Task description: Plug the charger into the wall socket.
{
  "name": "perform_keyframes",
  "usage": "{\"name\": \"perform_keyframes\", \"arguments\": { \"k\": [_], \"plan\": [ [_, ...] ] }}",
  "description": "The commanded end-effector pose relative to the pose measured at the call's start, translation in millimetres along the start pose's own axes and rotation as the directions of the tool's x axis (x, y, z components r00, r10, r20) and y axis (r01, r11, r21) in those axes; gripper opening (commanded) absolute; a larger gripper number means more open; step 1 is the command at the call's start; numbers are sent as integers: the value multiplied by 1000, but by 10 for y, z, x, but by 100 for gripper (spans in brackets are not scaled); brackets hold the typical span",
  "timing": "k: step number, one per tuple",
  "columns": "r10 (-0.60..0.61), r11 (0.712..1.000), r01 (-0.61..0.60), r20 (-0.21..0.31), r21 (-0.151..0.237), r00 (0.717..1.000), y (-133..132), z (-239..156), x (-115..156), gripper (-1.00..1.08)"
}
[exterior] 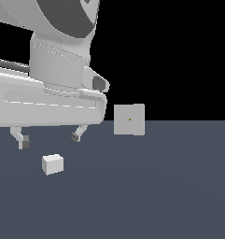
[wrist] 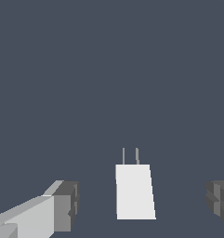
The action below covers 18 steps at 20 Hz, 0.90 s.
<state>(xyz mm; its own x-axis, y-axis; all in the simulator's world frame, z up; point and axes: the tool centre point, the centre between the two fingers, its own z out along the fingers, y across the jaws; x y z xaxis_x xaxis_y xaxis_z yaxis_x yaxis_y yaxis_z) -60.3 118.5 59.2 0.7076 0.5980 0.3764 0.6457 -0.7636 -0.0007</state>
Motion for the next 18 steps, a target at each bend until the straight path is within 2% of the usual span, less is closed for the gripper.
{"name": "perform_keyframes", "arguments": {
  "k": [1, 9, 15, 16, 18],
  "plan": [
    [-1, 1000, 1, 1, 0, 1000, -4, 54, -26, 100],
    [-4, 1000, 4, 1, 0, 1000, -10, 357, -154, 100],
    [-5, 1000, 5, 1, 0, 1000, -10, 440, -186, 100],
    [-5, 1000, 5, 1, 0, 1000, -10, 440, -186, -100],
    [-5, 1000, 5, 1, 0, 1000, -10, 440, -186, -100]
  ]
}}
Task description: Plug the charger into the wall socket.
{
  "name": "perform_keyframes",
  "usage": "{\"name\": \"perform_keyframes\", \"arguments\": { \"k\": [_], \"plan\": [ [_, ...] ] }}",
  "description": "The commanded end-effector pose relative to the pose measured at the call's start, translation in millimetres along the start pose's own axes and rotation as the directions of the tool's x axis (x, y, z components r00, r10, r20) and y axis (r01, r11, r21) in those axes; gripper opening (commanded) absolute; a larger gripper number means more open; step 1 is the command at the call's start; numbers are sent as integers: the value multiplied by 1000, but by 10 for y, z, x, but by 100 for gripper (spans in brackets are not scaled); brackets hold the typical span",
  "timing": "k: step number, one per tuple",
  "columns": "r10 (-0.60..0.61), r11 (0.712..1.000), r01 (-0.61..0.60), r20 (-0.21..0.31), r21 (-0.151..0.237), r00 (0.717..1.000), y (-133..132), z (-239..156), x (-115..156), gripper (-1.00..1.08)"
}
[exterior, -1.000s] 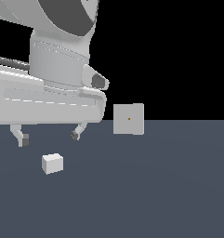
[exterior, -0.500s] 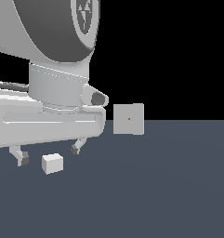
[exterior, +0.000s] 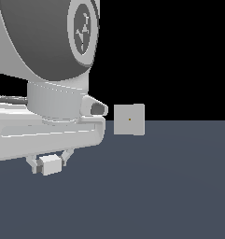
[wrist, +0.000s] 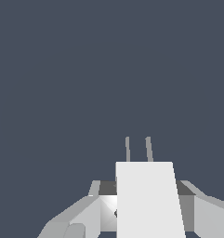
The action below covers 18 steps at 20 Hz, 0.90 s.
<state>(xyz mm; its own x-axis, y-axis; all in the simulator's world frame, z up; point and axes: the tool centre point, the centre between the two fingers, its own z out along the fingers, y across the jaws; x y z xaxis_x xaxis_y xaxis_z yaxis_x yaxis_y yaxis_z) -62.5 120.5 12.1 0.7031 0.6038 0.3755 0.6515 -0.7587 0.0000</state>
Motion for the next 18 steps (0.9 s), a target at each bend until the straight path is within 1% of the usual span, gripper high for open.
{"name": "perform_keyframes", "arguments": {
  "k": [1, 11, 14, 18],
  "plan": [
    [2, 1000, -2, 0, -2, 1000, 19, 5, -5, -100],
    [7, 1000, -7, -1, -3, 1000, 4, -2, 19, -100],
    [33, 999, -33, -3, -13, 999, 50, -19, 47, -100],
    [97, 995, -97, -6, -38, 995, 160, -62, 109, -100]
  ]
}}
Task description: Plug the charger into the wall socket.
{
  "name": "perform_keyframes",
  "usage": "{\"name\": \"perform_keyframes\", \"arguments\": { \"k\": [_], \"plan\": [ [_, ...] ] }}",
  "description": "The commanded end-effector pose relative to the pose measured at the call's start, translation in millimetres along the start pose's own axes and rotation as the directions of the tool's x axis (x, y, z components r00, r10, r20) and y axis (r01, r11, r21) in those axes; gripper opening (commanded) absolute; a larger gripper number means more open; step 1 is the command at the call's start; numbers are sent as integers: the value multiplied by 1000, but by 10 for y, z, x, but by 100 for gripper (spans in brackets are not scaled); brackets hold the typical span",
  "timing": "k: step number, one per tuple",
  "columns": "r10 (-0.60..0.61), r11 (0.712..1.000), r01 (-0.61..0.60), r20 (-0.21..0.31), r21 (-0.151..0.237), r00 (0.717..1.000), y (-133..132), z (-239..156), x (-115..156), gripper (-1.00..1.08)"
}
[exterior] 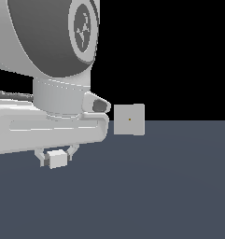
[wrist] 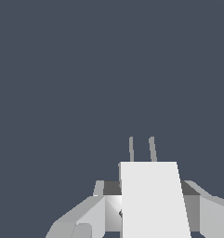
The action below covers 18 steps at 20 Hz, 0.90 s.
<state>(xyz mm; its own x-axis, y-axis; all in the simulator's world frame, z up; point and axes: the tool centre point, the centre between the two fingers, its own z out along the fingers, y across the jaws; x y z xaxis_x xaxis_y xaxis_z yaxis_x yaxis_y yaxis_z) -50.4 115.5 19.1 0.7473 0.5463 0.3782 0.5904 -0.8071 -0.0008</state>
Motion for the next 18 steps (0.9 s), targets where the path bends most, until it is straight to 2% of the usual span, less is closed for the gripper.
{"name": "perform_keyframes", "arguments": {
  "k": [1, 5, 9, 13, 18],
  "plan": [
    [45, 999, -45, -3, -18, 999, 77, -31, 52, -100],
    [139, 989, -139, -9, -56, 990, 245, -97, 138, -100],
    [245, 964, -245, -21, -98, 969, 444, -181, 215, -100],
    [354, 924, -356, -37, -142, 934, 664, -280, 271, -100],
    [475, 858, -477, -61, -191, 878, 921, -407, 297, -100]
  ]
}}
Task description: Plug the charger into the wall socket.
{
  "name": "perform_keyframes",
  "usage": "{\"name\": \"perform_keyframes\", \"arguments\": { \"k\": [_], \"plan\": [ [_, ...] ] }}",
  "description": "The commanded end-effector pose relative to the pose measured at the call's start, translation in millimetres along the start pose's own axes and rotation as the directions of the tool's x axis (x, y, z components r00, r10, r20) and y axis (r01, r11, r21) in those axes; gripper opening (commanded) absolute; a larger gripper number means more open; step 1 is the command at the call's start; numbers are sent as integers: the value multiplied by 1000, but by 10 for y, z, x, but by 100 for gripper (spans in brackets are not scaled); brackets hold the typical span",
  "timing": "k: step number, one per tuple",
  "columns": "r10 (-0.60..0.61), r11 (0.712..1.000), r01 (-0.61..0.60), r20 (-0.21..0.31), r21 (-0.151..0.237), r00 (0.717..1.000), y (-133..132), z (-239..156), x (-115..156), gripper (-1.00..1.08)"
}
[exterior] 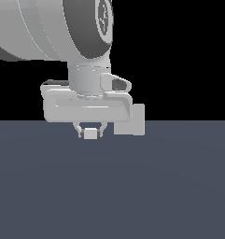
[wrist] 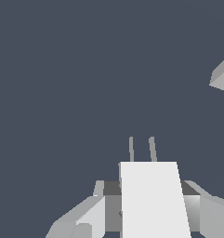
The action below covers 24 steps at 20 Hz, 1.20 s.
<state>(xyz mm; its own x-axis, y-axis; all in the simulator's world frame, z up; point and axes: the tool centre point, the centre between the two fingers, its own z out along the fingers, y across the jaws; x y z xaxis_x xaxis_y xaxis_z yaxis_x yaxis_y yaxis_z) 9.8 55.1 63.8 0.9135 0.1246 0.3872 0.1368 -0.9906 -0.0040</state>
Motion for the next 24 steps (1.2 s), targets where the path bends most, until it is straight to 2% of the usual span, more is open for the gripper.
{"name": "perform_keyframes", "arguments": {
  "k": [1, 5, 13, 19, 24],
  "plan": [
    [68, 997, -68, -2, -28, 998, 121, -43, 66, -100],
    [169, 983, -169, -7, -70, 986, 312, -111, 141, -100],
    [334, 932, -333, -22, -141, 942, 644, -235, 210, -100],
    [405, 898, -404, -31, -172, 914, 797, -294, 213, -100],
    [431, 884, -429, -33, -184, 902, 853, -314, 206, -100]
  ]
}}
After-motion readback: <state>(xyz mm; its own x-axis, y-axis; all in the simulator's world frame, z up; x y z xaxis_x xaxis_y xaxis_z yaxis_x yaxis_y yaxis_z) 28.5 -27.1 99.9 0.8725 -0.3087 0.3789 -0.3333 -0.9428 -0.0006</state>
